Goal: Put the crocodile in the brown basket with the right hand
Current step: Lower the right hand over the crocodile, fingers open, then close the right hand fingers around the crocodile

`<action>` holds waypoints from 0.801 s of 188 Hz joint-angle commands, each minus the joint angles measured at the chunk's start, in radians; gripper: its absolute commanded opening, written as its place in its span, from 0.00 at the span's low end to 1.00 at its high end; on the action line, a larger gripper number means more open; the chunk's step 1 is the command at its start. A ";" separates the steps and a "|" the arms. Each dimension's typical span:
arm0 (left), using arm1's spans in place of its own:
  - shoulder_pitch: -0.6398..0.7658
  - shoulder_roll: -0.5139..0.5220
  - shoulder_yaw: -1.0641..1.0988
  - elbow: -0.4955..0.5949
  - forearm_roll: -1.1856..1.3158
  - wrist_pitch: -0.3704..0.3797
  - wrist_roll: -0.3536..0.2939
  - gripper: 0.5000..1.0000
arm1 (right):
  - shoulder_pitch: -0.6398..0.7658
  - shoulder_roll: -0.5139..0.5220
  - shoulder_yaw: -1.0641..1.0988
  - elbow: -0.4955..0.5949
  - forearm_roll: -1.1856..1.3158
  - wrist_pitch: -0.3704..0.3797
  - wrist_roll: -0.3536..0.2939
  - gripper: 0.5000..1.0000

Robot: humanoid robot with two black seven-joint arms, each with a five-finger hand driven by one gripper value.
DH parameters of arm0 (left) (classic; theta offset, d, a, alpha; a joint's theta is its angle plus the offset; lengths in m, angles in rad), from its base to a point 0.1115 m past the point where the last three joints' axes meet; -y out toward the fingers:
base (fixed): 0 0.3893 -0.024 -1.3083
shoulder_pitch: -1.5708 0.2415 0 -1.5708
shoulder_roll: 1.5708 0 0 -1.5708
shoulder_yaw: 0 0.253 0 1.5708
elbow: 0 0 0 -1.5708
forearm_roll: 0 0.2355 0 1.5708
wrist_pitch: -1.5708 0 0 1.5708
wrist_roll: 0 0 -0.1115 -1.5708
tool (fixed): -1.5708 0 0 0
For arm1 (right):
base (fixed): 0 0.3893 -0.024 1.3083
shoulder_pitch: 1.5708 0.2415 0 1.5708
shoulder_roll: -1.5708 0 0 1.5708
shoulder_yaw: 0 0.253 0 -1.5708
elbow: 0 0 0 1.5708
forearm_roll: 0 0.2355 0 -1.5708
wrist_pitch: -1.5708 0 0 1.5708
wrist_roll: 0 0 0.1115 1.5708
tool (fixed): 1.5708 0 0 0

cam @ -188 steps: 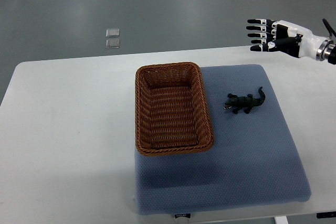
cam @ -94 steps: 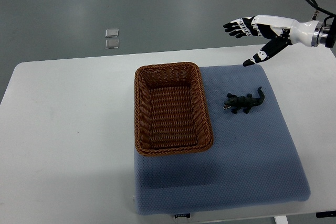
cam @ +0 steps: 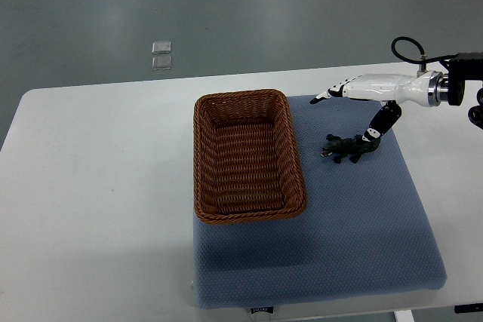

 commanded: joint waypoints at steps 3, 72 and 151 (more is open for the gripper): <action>0.000 0.000 0.000 0.000 0.000 0.000 0.000 1.00 | 0.006 -0.003 -0.081 0.002 -0.067 -0.128 0.000 0.86; 0.000 0.000 0.000 0.000 0.000 0.000 0.000 1.00 | 0.052 -0.002 -0.296 -0.011 -0.104 -0.343 0.000 0.86; 0.000 0.000 0.000 0.000 0.000 0.000 0.000 1.00 | 0.058 0.035 -0.344 -0.075 -0.131 -0.388 0.000 0.86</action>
